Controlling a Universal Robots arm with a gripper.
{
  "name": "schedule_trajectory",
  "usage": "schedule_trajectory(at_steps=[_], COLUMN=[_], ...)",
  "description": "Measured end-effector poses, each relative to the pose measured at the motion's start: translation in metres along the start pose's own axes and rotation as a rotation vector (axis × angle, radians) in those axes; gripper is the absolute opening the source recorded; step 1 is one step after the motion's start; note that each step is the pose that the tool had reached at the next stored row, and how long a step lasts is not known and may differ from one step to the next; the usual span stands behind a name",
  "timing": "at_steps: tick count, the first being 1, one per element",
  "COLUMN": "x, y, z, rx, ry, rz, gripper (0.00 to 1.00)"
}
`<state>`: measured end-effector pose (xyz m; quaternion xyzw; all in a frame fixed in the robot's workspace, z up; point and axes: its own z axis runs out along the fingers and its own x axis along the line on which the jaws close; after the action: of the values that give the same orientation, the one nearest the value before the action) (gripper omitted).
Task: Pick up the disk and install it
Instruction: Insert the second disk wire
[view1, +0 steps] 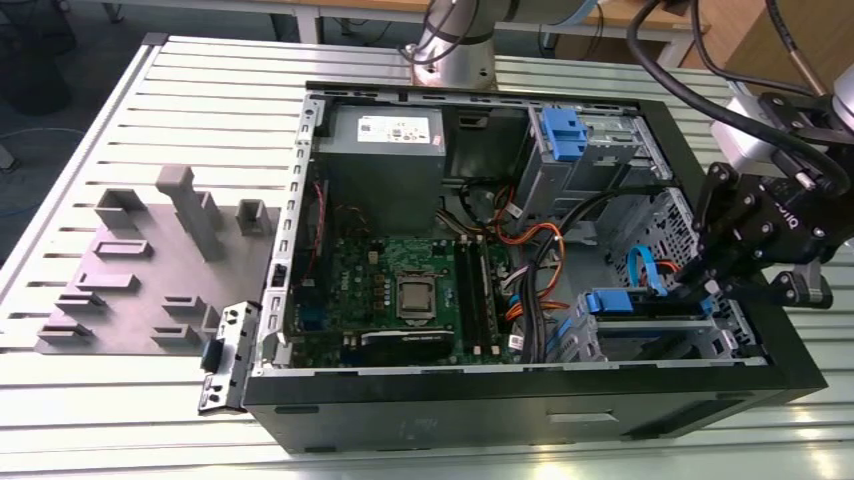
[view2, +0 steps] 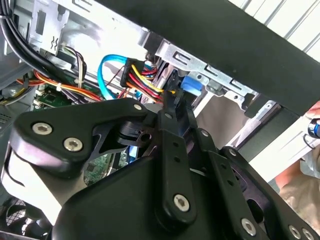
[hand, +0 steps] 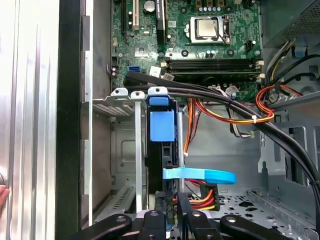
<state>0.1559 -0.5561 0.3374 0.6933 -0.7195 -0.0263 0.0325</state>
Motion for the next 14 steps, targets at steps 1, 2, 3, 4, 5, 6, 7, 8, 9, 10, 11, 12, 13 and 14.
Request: schedule_trajectory(at_steps=[1,2,3,4,5,6,7,8,9,10,11,12,13,14], x=[0.0000,0.0000,0.0000,0.0000,0.0000,0.0000,0.0000,0.0000,0.0000,0.0000,-0.0001,-0.0001,0.0000,0.0000], y=[-0.0003,-0.0005,-0.0007,-0.0007,-0.0008,-0.0008,-0.0008,-0.0008,-0.0008,-0.0008,-0.0009,-0.0009,-0.0009,-0.0009], z=[0.0006,0.0013,0.0020,0.0022,0.0022,0.0022,0.0024,0.0024,0.0025,0.0025,0.0031,0.0033,0.0033,0.0032], rx=[0.0000,0.0000,0.0000,0.0000,0.0001,0.0000,0.0000,0.0000,0.0000,0.0000,0.0000,0.0000,0.0000,0.0000], ry=[0.0002,0.0008,0.0011,0.0013,0.0014,0.0015,0.0012,0.0012,0.0012,0.0012,0.0008,0.0009,0.0010,0.0011], rz=[0.000,0.000,0.000,0.000,0.000,0.000,0.000,0.000,0.000,0.000,0.000,0.000,0.000,0.000], gripper=[0.24,0.24,0.24,0.24,0.24,0.24,0.24,0.24,0.24,0.24,0.24,0.24,0.24,0.24])
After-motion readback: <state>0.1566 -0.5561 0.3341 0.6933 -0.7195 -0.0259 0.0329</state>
